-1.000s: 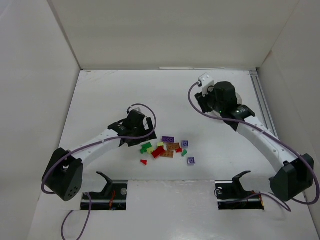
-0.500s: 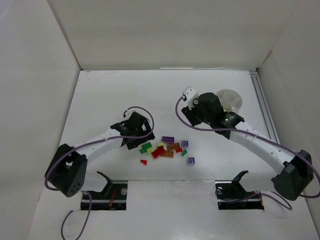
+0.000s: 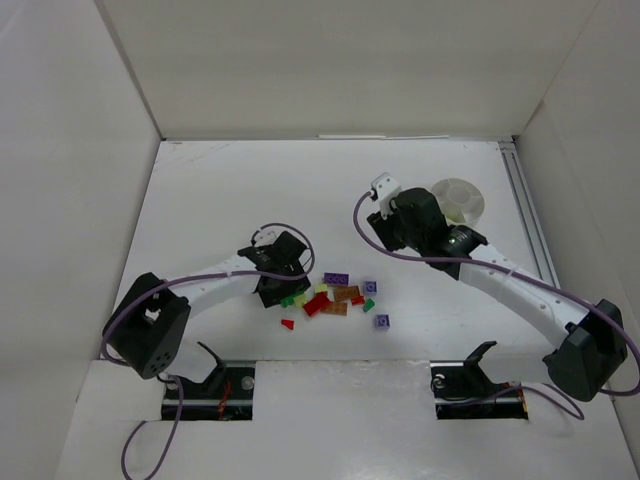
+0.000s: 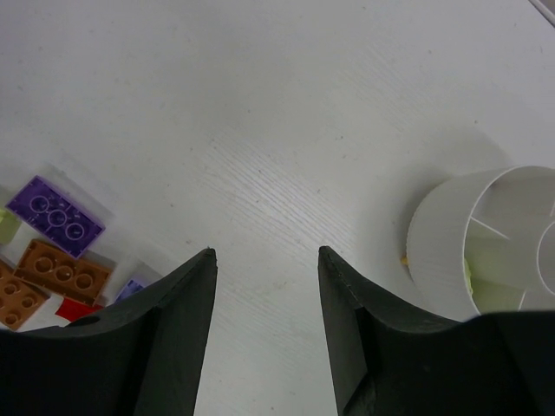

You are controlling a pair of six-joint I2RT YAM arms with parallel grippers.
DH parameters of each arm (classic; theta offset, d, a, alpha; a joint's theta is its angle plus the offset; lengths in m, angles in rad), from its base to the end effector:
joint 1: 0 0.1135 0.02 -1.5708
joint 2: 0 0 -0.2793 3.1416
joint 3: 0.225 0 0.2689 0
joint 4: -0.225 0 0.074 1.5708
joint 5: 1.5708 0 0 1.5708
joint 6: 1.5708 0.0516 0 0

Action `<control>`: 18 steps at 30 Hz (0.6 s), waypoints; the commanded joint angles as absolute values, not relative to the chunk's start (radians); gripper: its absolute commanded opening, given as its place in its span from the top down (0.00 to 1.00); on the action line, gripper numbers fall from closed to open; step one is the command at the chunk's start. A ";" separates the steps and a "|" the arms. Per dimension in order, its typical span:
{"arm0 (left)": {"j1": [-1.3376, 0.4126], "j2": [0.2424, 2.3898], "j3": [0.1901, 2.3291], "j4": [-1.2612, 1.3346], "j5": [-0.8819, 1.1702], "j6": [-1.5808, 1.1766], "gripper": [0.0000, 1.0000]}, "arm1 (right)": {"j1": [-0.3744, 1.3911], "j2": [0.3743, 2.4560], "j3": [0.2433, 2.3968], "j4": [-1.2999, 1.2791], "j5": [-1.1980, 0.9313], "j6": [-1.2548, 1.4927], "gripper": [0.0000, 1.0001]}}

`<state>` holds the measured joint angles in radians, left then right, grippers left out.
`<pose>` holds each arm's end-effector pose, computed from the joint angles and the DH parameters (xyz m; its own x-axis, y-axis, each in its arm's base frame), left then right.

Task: Sort the legos into containers by color

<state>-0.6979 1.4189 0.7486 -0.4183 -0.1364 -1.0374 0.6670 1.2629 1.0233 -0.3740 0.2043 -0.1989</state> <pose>0.2178 -0.1736 0.1629 -0.8518 -0.3990 -0.3395 -0.2854 0.8968 -0.3381 0.2469 0.1811 0.3040 -0.3495 -0.5215 -0.7784 -0.5555 0.7844 -0.2761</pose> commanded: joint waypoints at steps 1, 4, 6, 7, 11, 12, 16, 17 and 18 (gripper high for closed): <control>-0.707 1.443 0.793 -0.465 -0.176 -1.080 0.37 | 0.670 1.238 1.015 -0.364 0.241 -0.178 0.44; -0.719 1.469 0.804 -0.475 -0.196 -1.080 0.43 | 0.670 1.238 1.015 -0.364 0.250 -0.178 0.44; -0.729 1.485 0.817 -0.486 -0.205 -1.080 0.46 | 0.670 1.238 1.015 -0.364 0.250 -0.178 0.44; -0.729 1.499 0.837 -0.501 -0.206 -1.080 0.47 | 0.670 1.229 1.006 -0.364 0.250 -0.178 0.44; -0.750 1.477 0.897 -0.538 -0.258 -1.080 0.50 | 0.680 1.220 1.006 -0.364 0.203 -0.187 0.44; -0.750 1.464 0.910 -0.549 -0.273 -1.080 0.50 | 0.680 1.203 0.997 -0.364 0.157 -0.187 0.44; -0.750 1.370 0.982 -0.558 -0.294 -1.052 0.50 | 0.680 1.117 0.930 -0.275 -0.048 -0.247 0.40; -0.750 1.346 0.995 -0.533 -0.295 -1.034 0.50 | 0.680 1.099 0.914 -0.253 -0.096 -0.259 0.39; -0.750 1.298 1.015 -0.520 -0.295 -1.034 0.50 | 0.680 1.068 0.895 -0.223 -0.130 -0.259 0.38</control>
